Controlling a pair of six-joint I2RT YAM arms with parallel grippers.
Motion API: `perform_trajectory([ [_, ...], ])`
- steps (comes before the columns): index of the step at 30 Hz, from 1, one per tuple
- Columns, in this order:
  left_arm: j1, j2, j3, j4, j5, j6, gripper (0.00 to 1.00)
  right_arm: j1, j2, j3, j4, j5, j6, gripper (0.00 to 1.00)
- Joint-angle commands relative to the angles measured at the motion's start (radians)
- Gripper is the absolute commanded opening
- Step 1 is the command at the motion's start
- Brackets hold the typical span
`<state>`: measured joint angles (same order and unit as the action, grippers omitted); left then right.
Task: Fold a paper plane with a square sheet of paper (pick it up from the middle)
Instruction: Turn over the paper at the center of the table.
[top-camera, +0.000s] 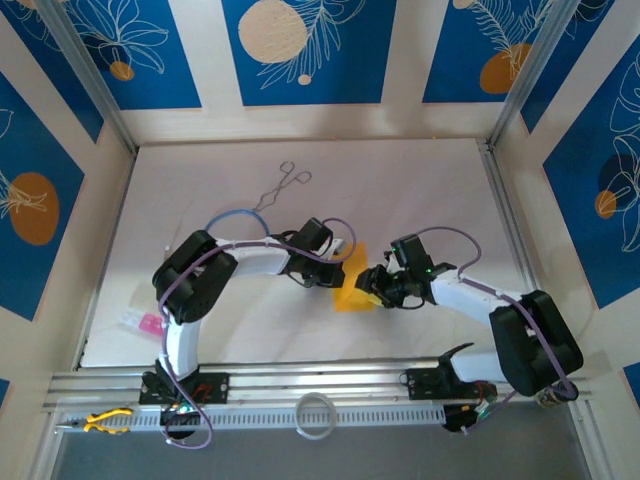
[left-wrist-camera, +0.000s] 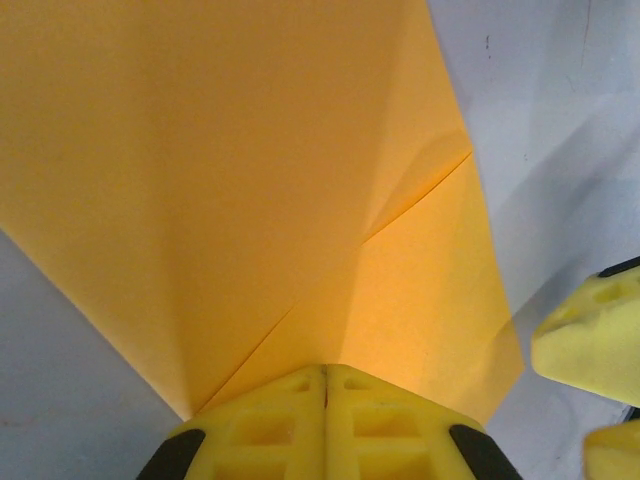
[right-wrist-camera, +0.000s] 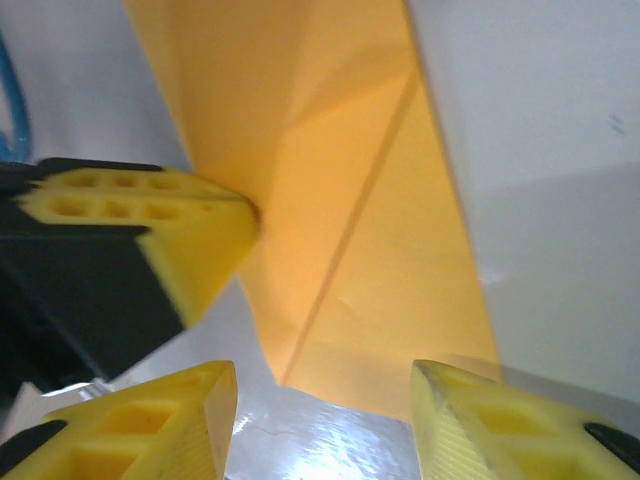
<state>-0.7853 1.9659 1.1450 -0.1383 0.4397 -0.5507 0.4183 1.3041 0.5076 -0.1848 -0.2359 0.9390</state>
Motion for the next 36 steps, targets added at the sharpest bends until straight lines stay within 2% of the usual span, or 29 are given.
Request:
perform_trajectory([
  [1,0.005,-0.013,-0.013,-0.061,-0.022,0.011,0.0,0.008,-0.011,-0.014,-0.084,0.051,0.012,0.49],
  [13,0.005,-0.013,-0.021,-0.047,-0.019,0.003,0.0,0.034,0.05,-0.018,-0.072,0.056,0.04,0.48],
  [19,0.005,-0.011,-0.022,-0.048,-0.019,0.006,0.0,0.045,0.083,-0.015,0.063,0.029,0.062,0.49],
  [26,0.005,-0.007,-0.022,-0.046,-0.016,0.006,0.0,-0.025,0.119,-0.016,0.277,-0.088,0.044,0.5],
  [36,0.005,-0.006,-0.026,-0.048,-0.016,0.006,0.0,-0.084,0.17,0.062,0.28,-0.142,-0.074,0.5],
])
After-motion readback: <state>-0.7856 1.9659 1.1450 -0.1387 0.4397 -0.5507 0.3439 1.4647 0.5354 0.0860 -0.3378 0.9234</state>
